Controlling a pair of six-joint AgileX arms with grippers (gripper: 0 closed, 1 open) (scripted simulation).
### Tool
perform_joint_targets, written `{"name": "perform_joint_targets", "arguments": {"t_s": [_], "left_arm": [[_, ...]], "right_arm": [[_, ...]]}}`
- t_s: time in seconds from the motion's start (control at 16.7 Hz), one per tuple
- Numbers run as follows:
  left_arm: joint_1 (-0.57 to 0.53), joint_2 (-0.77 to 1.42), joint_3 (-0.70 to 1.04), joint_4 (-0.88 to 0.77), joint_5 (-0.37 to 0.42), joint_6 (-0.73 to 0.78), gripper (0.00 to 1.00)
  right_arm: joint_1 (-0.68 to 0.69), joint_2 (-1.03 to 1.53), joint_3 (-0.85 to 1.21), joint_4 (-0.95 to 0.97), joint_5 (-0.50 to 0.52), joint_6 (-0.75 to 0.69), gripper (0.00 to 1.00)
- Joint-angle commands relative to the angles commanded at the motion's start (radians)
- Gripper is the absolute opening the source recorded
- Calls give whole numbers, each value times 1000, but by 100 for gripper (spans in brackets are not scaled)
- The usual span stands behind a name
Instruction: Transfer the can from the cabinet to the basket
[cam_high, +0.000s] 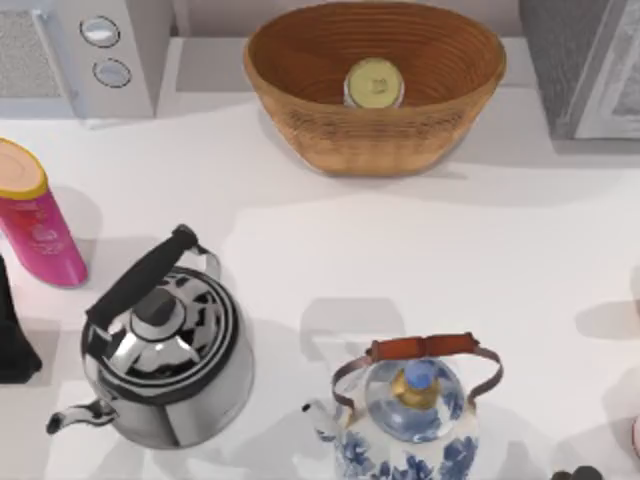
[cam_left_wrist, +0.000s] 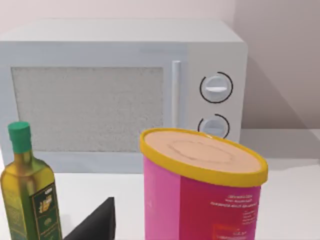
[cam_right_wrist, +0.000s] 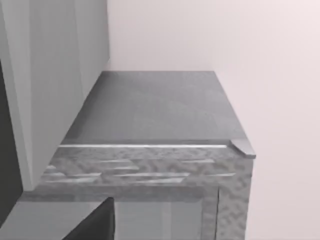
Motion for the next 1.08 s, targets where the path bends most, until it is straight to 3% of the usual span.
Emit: {"name": "perform_joint_targets", "arguments": {"t_s": [0.18,0.36,1.08], "left_arm": [[0,0,0,0,0,0,100],[0,0,0,0,0,0,100],[0,0,0,0,0,0,100]], "right_arm": [[90,4,10,-5,91,0,100],[260,10,22,-16,260,-2,100],[1271,-25,0,-56,1269,-9,100]]}}
